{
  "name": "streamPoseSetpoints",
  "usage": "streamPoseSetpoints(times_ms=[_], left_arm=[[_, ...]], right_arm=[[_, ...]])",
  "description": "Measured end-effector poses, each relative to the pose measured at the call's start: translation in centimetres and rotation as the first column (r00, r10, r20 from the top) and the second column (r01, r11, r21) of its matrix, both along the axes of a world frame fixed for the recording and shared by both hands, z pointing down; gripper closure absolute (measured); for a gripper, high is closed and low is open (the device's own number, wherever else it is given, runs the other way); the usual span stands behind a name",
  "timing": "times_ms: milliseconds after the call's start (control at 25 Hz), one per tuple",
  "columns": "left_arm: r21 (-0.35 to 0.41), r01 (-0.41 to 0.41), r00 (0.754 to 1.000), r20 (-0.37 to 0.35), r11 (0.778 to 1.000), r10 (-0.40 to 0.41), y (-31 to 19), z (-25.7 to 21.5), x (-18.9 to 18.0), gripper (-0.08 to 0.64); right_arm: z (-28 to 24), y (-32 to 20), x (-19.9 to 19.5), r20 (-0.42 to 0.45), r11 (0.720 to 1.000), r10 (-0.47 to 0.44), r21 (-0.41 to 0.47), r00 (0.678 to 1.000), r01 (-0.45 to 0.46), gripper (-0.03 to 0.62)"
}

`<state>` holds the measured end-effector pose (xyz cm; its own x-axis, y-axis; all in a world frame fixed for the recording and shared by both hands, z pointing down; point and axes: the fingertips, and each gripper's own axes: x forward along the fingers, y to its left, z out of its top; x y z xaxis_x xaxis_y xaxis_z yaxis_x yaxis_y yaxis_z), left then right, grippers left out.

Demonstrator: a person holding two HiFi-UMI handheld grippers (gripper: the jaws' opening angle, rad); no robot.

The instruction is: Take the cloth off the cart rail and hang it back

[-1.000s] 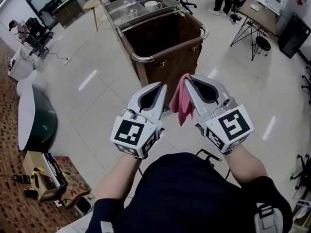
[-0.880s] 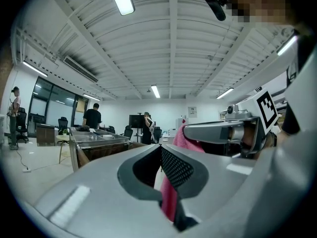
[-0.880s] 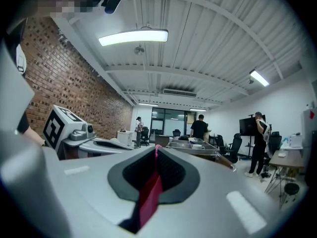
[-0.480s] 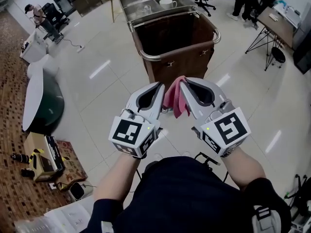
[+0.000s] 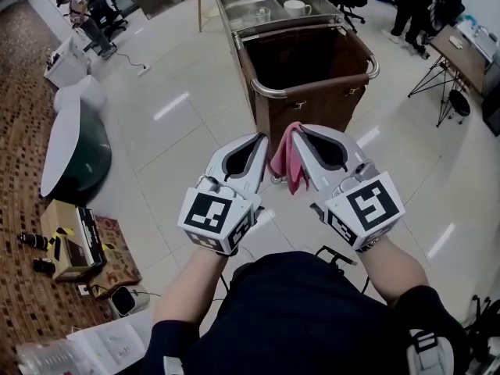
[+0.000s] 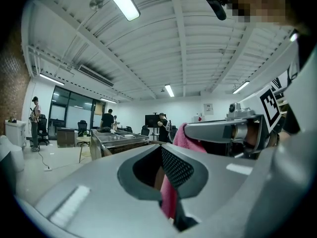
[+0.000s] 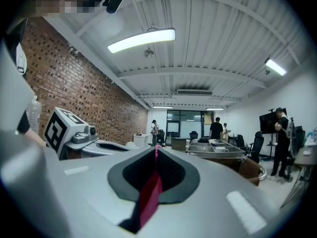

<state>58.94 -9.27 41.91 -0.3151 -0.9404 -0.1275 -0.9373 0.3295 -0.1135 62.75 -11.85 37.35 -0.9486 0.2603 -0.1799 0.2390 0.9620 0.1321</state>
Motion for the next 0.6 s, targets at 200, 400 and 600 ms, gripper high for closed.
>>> streamPoseSetpoints(times_ms=[200,400,600], left_arm=[[0.007,0.003,1.000,-0.010,1.000,-0.003,3.8,-0.4,-3.3,0.558],[0.018,-0.004,1.000,-0.008,1.000,0.004,7.7,-0.7,-7.3,0.558],[0.012,0.001,1.000,-0.016,1.000,-0.001,10.2,-0.4,-11.7,0.558]], right_arm=[[-0.1,3.3,-3.4,-0.007,1.000,0.010,0.001,1.000,-0.010,0.581],[-0.2,6.7,-7.6,-0.010,1.000,0.028,-0.008,1.000,-0.028,0.581],[0.1,9.0,-12.1,-0.017,0.999,0.041,-0.018,0.999,-0.041,0.581]])
